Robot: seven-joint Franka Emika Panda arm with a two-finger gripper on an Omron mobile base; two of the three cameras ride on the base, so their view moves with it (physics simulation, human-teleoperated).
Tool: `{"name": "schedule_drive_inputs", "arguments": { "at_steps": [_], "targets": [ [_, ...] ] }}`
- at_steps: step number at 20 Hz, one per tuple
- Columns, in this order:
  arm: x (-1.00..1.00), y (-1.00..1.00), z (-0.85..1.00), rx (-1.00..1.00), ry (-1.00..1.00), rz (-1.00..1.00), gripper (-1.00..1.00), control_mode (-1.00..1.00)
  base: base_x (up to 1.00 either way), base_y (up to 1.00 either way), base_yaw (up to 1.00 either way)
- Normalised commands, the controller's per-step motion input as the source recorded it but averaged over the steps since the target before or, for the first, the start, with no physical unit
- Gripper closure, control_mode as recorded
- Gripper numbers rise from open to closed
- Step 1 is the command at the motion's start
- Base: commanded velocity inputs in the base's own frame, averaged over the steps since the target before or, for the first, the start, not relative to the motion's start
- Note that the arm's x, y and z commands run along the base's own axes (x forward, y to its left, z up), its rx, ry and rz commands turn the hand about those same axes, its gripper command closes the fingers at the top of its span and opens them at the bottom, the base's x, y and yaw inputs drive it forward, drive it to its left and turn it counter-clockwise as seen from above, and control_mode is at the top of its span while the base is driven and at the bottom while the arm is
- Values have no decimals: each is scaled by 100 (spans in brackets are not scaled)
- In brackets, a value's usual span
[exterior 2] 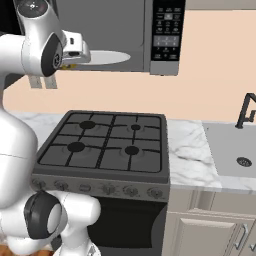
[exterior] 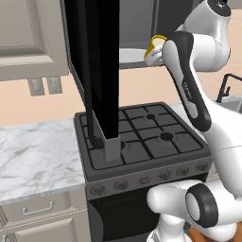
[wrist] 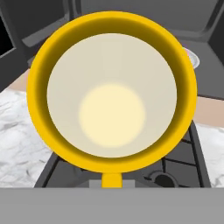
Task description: Pick the mug from the counter and place it inside the microwave. Then close the microwave.
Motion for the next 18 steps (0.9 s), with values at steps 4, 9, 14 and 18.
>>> {"name": "schedule_drive_inputs", "arguments": {
  "at_steps": [4, 9, 14, 18],
  "targets": [
    [16, 15, 0, 0, 10, -2, 100, -100, 0, 0, 0],
    [30, 6, 0, 0, 11, -3, 100, -100, 0, 0, 0],
    [37, 0, 0, 0, 7, -4, 100, -100, 0, 0, 0],
    [34, 1, 0, 0, 0, -5, 100, -100, 0, 0, 0]
  ]
}}
